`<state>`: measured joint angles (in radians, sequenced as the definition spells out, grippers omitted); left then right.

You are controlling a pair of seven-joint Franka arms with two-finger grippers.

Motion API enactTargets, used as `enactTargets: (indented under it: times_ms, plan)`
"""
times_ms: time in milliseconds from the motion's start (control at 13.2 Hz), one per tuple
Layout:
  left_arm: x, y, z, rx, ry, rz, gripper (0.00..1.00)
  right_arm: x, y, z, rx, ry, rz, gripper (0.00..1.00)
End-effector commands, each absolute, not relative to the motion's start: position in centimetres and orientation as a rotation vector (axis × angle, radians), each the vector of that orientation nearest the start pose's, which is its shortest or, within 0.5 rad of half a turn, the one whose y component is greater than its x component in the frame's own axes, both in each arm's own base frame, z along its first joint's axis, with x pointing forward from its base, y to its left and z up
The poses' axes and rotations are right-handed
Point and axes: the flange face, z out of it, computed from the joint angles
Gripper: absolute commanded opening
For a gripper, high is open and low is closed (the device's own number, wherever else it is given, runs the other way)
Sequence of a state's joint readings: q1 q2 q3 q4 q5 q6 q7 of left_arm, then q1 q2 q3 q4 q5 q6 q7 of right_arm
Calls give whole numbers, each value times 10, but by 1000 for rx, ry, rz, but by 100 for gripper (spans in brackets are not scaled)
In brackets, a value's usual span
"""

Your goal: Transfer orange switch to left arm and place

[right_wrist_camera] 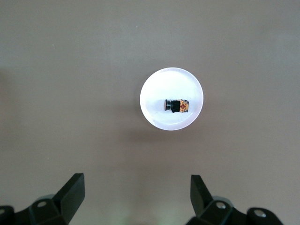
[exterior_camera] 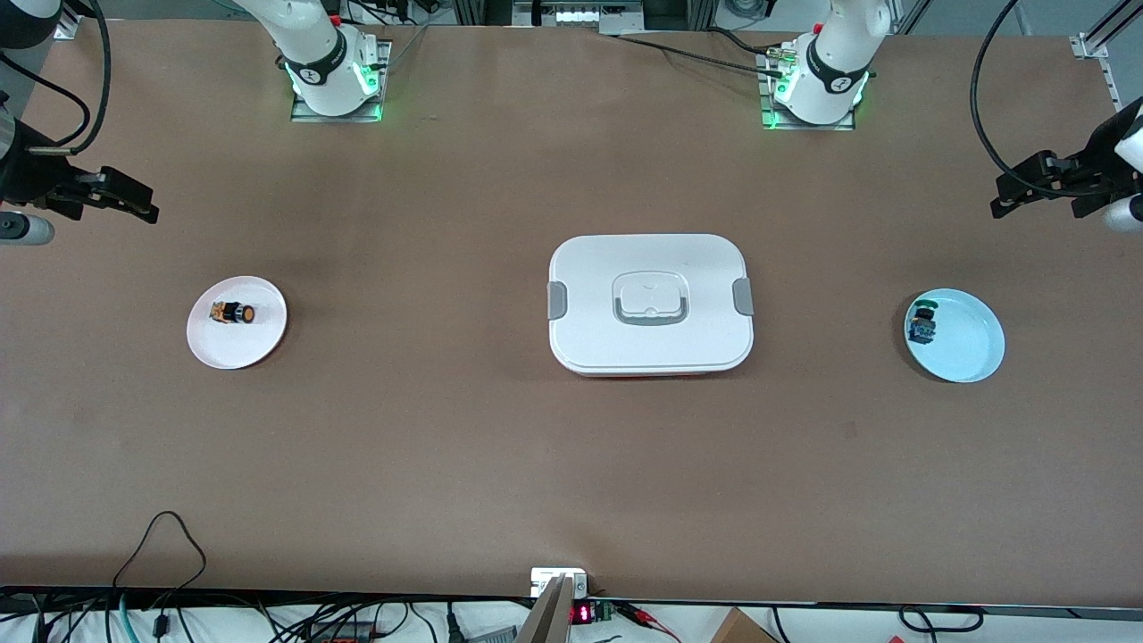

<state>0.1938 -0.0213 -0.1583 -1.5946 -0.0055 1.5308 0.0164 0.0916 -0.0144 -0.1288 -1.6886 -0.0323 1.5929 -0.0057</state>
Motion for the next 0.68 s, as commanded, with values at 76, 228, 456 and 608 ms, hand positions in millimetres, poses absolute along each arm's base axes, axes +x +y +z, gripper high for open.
enactTargets:
  times_ms: [76, 228, 456, 608]
  plan:
    - [543, 16, 628, -3138, -34, 73, 100, 543, -20, 580, -3156, 44, 122, 100]
    - [544, 16, 628, -3138, -34, 70, 100, 546, -23, 578, -3147, 49, 124, 100]
    - [544, 16, 628, -3138, -34, 70, 100, 552, -28, 570, -3136, 60, 118, 100]
    - [544, 16, 628, -3138, -34, 70, 100, 562, -49, 551, -3138, 110, 142, 100]
